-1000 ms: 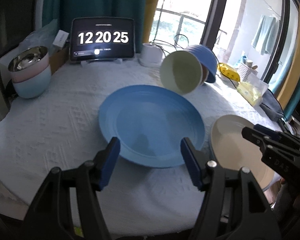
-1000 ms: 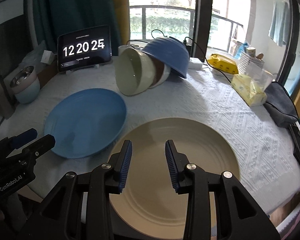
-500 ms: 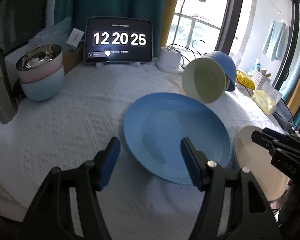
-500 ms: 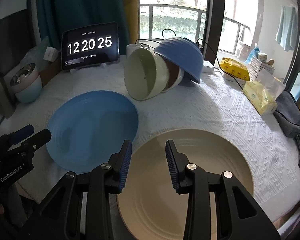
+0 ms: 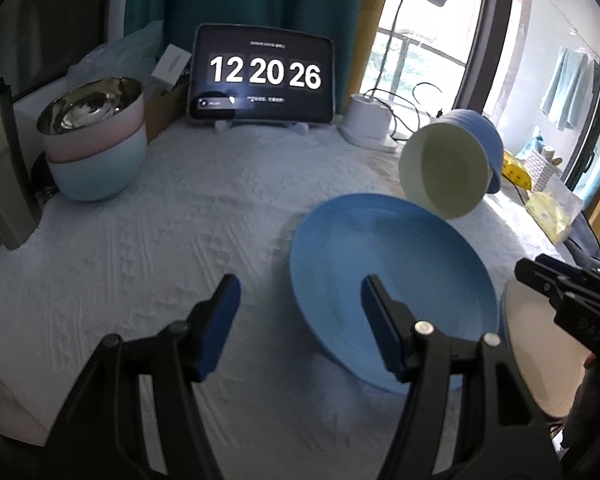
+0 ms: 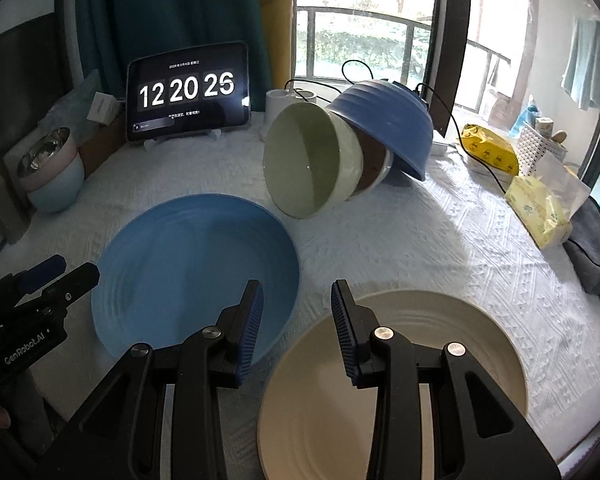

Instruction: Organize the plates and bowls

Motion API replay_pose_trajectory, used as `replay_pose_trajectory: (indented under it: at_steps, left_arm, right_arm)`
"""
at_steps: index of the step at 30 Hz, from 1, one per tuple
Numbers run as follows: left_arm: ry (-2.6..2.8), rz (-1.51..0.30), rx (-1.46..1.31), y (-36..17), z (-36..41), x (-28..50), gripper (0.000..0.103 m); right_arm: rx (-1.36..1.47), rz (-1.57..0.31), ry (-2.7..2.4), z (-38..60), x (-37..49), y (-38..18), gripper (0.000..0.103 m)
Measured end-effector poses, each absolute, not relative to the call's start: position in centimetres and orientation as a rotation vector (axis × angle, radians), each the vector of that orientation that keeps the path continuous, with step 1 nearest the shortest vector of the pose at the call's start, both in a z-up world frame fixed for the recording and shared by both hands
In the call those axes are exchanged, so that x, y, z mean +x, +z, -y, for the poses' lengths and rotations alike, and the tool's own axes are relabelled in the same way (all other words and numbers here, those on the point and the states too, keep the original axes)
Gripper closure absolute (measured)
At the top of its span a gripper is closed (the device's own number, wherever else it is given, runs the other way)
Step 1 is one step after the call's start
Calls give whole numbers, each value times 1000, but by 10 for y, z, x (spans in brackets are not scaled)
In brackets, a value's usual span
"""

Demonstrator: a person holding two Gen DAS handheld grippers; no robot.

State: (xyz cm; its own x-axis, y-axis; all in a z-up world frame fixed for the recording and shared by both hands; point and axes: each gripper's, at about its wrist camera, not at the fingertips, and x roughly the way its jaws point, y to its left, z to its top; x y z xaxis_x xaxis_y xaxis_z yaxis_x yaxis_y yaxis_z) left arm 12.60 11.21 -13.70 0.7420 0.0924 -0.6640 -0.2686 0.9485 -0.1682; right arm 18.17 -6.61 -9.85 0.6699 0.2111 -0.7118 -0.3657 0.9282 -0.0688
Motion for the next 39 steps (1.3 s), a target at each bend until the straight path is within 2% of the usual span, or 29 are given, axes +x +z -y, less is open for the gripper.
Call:
replay_pose_trajectory:
  at_steps: [39]
  left_arm:
    - [165,-817,-266,-162,-133,183,39]
  right_arm:
    - [-167,-895,334,47,245,-132,65]
